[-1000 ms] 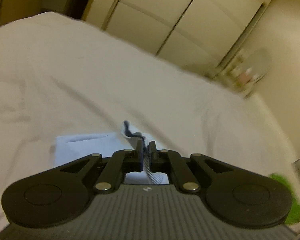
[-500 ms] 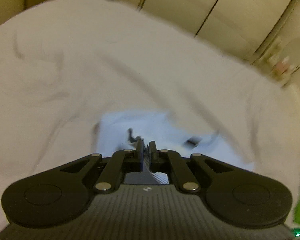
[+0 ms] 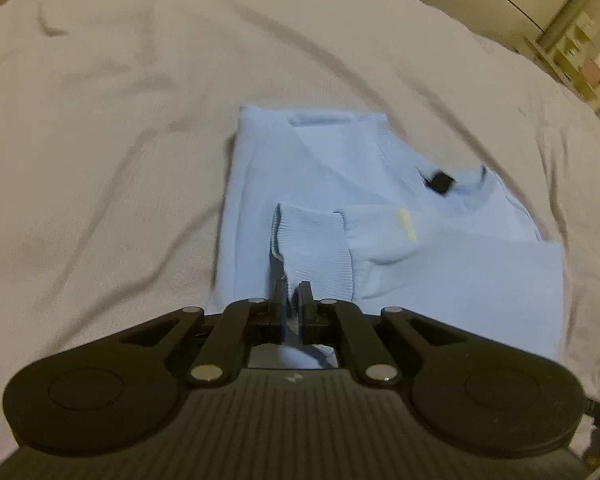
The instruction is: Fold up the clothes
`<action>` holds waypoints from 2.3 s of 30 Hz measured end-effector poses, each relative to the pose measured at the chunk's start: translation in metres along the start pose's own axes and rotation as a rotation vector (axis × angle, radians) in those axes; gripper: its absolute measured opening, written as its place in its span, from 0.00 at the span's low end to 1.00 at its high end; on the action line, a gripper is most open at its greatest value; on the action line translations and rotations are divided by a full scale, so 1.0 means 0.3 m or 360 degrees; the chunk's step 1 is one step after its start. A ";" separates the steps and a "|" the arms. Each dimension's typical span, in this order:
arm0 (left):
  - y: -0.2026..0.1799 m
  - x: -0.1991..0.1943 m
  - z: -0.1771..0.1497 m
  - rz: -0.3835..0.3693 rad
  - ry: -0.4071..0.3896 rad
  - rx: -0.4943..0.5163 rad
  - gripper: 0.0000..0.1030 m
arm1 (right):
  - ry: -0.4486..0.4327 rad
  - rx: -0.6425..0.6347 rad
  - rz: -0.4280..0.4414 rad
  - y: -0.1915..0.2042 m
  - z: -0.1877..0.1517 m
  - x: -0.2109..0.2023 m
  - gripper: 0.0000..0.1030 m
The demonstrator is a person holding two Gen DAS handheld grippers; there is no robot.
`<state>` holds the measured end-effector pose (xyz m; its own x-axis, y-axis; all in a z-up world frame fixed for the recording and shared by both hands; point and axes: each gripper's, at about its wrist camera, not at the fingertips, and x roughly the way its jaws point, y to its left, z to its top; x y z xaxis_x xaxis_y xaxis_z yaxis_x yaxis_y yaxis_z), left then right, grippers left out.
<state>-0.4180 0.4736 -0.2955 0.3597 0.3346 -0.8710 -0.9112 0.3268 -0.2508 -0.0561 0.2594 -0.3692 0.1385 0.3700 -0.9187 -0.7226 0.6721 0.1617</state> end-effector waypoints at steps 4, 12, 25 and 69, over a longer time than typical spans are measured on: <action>0.027 0.028 -0.034 0.0078 0.0053 0.0029 0.02 | 0.0071 0.0154 0.0021 -0.053 -0.014 -0.006 0.68; 0.019 -0.094 -0.018 0.0045 -0.0096 0.0023 0.01 | -0.0047 -0.0226 -0.0142 0.055 -0.013 -0.172 0.66; -0.096 0.050 -0.050 0.0166 0.0049 0.0326 0.12 | 0.0013 -0.0111 -0.0047 0.098 0.093 -0.043 0.51; -0.262 -0.869 -0.631 0.0331 -0.0030 0.0353 0.29 | -0.0249 -0.0365 0.0341 -0.036 -0.467 -0.955 0.71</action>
<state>-0.4783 0.1934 -0.1286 0.1754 0.4301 -0.8856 -0.9004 0.4338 0.0323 -0.1828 0.0562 -0.1584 0.0563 0.5928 -0.8034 -0.8772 0.4136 0.2437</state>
